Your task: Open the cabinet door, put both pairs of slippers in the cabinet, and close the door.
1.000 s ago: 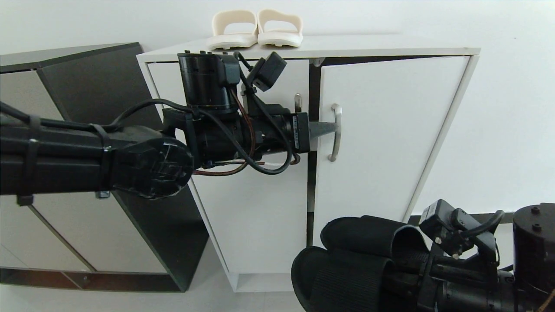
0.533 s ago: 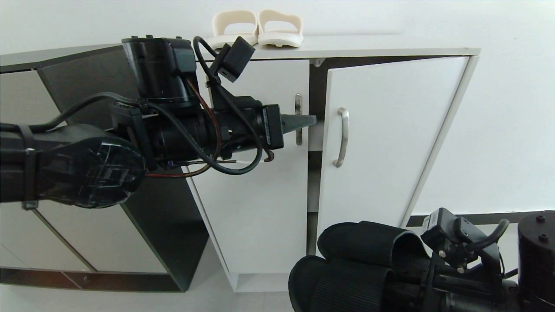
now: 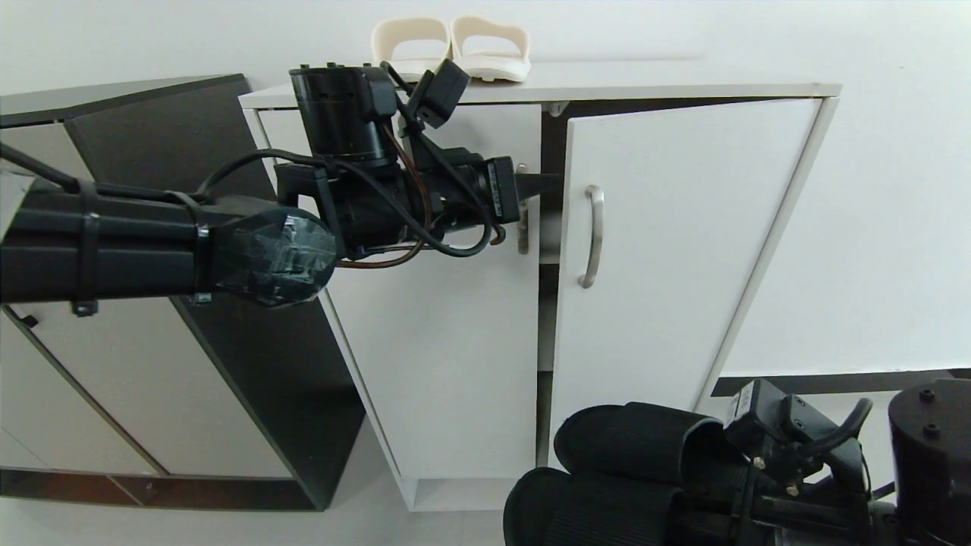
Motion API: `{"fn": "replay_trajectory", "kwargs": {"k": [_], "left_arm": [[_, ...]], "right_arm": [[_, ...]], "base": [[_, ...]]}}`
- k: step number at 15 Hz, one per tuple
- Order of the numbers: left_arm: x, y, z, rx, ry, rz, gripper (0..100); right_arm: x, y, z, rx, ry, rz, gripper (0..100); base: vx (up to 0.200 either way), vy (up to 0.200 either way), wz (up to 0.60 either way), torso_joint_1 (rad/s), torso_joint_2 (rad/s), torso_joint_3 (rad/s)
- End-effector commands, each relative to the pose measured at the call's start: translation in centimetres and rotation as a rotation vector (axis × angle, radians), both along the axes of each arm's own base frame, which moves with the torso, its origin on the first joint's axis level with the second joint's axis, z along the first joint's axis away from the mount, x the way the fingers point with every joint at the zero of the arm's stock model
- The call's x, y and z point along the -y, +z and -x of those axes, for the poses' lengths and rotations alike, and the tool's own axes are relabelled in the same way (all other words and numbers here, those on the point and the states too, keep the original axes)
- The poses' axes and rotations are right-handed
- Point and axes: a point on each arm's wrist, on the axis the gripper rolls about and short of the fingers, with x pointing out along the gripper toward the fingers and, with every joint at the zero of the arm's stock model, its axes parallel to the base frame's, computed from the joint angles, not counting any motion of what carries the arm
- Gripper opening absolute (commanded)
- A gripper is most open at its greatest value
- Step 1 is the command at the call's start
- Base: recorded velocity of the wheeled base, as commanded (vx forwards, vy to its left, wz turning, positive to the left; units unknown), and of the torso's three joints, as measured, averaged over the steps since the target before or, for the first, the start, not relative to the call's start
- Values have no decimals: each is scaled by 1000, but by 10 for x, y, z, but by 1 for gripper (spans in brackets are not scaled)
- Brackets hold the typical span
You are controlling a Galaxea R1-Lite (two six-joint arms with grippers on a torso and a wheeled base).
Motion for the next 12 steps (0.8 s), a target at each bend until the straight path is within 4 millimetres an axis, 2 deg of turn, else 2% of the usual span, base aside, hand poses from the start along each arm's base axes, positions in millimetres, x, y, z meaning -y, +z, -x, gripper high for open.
{"fn": "replay_trajectory", "kwargs": {"k": [1, 3, 5, 6, 8, 9, 12], "left_arm": [[10, -10, -6, -23, -15, -7, 0], [15, -8, -3, -19, -29, -3, 0], [22, -7, 3, -18, -50, -2, 0], [31, -7, 15, -22, -82, -5, 0], [51, -1, 53, -13, -136, -3, 0], [59, 2, 63, -4, -148, 7, 0], [62, 3, 67, 4, -138, 14, 0]], "right_arm": [[-3, -1, 0, -6, 9, 6, 0], [-6, -2, 3, -8, 27, 8, 0], [-10, -3, 6, -15, 50, 12, 0], [-11, -4, 10, -21, 67, 21, 0], [-14, -5, 16, -24, 98, 23, 0], [-14, -4, 18, -23, 105, 22, 0], [-15, -2, 20, -15, 113, 15, 0]], "base": [[0, 0, 0, 0, 0, 0], [0, 0, 0, 0, 0, 0], [-200, 0, 0, 5, 2, 7], [-200, 0, 0, 12, 2, 7], [-200, 0, 0, -2, 5, 7], [-200, 0, 0, 2, -7, 7], [-200, 0, 0, 1, 1, 2]]}}
